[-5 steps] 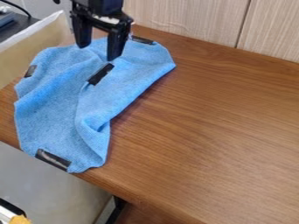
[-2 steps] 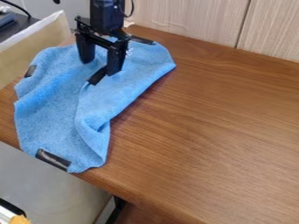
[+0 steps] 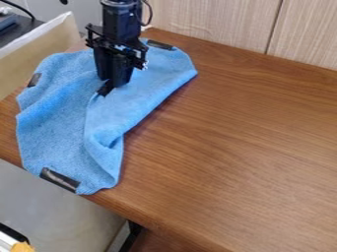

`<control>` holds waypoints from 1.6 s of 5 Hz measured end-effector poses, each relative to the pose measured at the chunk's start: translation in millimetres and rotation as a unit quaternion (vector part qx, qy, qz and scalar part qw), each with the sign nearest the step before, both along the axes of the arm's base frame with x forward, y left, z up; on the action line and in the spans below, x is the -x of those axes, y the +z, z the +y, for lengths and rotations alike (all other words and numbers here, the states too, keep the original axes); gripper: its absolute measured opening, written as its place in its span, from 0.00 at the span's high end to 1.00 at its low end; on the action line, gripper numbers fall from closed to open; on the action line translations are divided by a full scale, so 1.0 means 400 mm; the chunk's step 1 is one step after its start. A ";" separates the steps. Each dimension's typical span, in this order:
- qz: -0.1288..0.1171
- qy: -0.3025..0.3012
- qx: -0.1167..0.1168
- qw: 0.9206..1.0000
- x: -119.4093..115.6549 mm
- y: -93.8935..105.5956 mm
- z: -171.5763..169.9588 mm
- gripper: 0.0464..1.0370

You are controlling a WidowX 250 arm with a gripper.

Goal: Unfold the cloth from top left to to bottom right

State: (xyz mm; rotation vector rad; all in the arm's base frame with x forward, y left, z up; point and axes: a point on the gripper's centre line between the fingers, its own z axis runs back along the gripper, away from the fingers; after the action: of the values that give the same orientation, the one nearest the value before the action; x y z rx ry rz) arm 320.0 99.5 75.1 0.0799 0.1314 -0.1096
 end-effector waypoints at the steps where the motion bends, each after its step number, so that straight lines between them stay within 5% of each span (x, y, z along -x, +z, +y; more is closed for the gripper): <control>1: 0.000 0.000 -0.002 1.000 0.000 0.000 -0.002 0.88; 2: -0.001 0.001 -0.003 1.000 0.000 0.000 -0.003 0.98; 4: 0.005 0.005 0.009 1.000 -0.001 0.000 -0.011 0.99; 5: 0.006 0.025 0.005 1.000 -0.014 0.041 -0.015 0.99; 7: -0.030 0.015 0.030 0.999 -0.051 0.152 -0.158 0.99; 8: -0.034 -0.018 0.033 0.999 -0.057 0.145 -0.266 0.99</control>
State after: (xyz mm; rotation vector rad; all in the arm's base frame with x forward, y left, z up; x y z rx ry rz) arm 342.8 -6.9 133.0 0.0203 0.0592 -0.1466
